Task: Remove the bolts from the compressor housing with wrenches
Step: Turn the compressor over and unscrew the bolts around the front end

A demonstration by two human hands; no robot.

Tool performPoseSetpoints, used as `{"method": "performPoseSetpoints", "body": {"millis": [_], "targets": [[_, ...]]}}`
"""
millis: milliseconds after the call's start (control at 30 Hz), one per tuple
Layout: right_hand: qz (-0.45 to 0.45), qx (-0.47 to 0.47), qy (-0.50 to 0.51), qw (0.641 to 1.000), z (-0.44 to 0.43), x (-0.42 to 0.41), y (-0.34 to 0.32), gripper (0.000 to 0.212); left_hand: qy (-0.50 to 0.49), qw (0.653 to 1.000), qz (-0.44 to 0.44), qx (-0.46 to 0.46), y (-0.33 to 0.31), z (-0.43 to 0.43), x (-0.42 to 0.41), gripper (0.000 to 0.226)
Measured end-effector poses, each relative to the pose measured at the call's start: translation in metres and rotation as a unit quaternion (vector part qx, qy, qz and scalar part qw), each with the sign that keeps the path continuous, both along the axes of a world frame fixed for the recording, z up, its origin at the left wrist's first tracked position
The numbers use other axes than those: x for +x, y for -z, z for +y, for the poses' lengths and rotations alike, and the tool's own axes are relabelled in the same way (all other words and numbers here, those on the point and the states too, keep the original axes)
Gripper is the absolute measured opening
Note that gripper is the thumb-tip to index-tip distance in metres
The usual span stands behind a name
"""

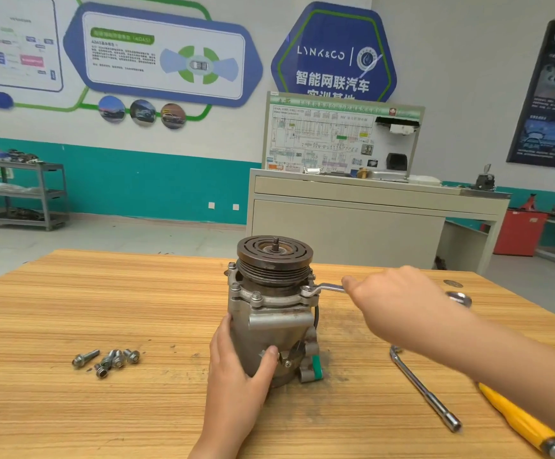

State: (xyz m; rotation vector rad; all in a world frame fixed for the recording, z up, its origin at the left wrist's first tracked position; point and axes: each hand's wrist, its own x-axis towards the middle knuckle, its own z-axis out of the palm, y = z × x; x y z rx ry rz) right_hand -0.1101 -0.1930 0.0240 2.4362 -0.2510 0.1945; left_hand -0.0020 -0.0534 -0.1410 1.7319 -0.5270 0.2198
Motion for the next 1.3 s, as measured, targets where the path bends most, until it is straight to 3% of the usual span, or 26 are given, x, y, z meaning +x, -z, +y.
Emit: {"method": "performPoseSetpoints", "body": {"millis": [167,467,567,667,833,1300], "targets": [[-0.029,-0.036,-0.012,0.999,-0.026,0.031,0.003,0.024,0.004,1.000,0.003,-0.006,-0.001,0.001,-0.001,0.085],[-0.156,0.086,-0.066,0.982,-0.046,0.084,0.033,0.031,0.014,1.000,0.020,-0.012,-0.002,0.002,-0.001,0.085],[-0.266,0.233,-0.056,0.934,-0.048,0.056,0.034,0.031,0.015,1.000,0.022,-0.010,-0.002,0.002,-0.002,0.085],[-0.308,0.240,-0.106,0.914,-0.038,0.016,0.042,0.038,0.014,1.000,0.021,-0.010,-0.002,0.001,-0.001,0.085],[-0.145,0.143,0.015,0.979,-0.017,-0.015,0.046,0.062,0.016,1.000,0.021,-0.005,-0.002,0.002,-0.002,0.085],[0.018,0.070,0.037,0.997,0.041,-0.010,0.027,0.066,0.012,1.000,0.011,-0.009,-0.001,0.002,-0.002,0.083]]}}
